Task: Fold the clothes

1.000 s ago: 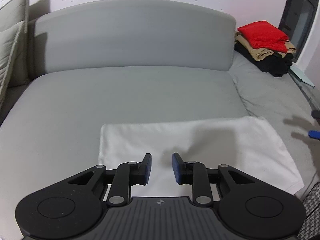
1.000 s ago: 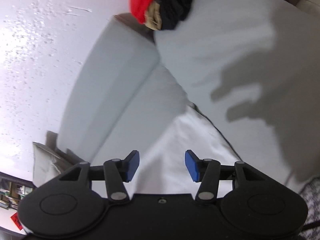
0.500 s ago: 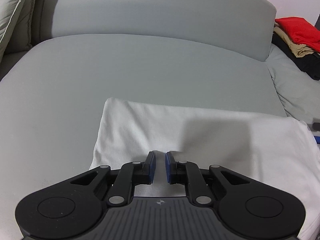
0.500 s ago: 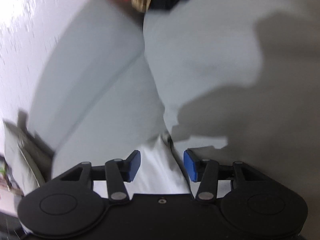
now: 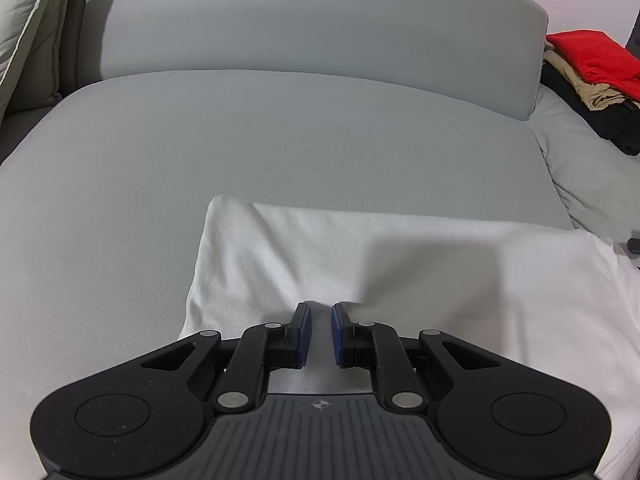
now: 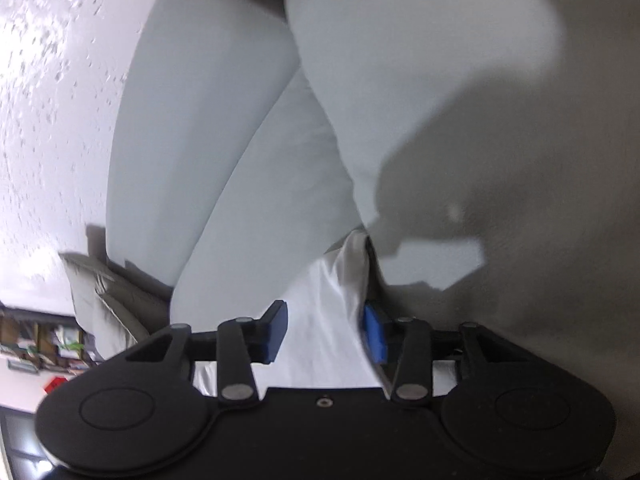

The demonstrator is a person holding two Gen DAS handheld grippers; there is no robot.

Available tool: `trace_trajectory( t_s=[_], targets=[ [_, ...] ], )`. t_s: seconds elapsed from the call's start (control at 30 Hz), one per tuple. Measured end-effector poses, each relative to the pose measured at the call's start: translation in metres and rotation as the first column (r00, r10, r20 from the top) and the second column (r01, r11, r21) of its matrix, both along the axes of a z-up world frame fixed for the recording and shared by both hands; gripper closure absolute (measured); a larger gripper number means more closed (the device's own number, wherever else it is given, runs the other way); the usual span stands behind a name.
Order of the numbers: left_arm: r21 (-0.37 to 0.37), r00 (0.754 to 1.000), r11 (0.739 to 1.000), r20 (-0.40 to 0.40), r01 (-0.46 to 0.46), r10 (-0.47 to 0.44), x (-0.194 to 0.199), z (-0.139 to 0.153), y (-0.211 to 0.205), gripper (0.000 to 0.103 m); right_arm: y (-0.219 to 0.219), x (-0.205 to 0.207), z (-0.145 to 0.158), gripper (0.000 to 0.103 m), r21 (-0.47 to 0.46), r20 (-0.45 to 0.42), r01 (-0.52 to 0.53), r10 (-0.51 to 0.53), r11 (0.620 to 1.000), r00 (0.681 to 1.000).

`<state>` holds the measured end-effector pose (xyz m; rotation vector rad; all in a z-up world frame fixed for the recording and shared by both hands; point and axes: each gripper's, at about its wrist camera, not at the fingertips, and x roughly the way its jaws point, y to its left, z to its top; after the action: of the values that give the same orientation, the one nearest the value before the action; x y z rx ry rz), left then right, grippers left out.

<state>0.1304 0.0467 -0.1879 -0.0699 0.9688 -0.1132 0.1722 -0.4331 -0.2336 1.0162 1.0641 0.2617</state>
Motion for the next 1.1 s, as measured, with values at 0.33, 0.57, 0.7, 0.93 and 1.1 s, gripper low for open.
trace_trajectory(
  t_s=[0.33,0.57,0.7,0.93,1.1],
  targets=[
    [0.003,1.0,1.0,0.004,-0.014,0.014,-0.001,-0.002,-0.001,0.09,0.02,0.015,-0.02,0.068,0.076,0.061,0.126,-0.131,0.989,0.989],
    [-0.005,0.999,1.0,0.013,-0.03,0.03,-0.003,-0.003,0.002,0.086,0.004,-0.016,-0.012,0.076,0.099,0.179,0.361,-0.374,0.927,0.91],
    [-0.003,0.999,0.999,0.016,-0.032,0.032,-0.003,-0.002,0.002,0.085,0.0,-0.029,0.001,0.077,0.02,0.211,0.412,-0.407,0.911,0.889],
    [0.061,0.998,0.997,0.059,-0.042,0.038,-0.014,0.011,0.002,0.085,-0.013,-0.059,0.046,0.07,-0.174,0.281,0.453,-0.397,0.874,0.874],
    [0.037,0.981,0.99,0.147,-0.134,0.128,-0.043,0.033,0.024,0.095,0.003,-0.092,0.068,0.073,-0.291,0.335,0.396,-0.295,0.871,0.895]
  ],
)
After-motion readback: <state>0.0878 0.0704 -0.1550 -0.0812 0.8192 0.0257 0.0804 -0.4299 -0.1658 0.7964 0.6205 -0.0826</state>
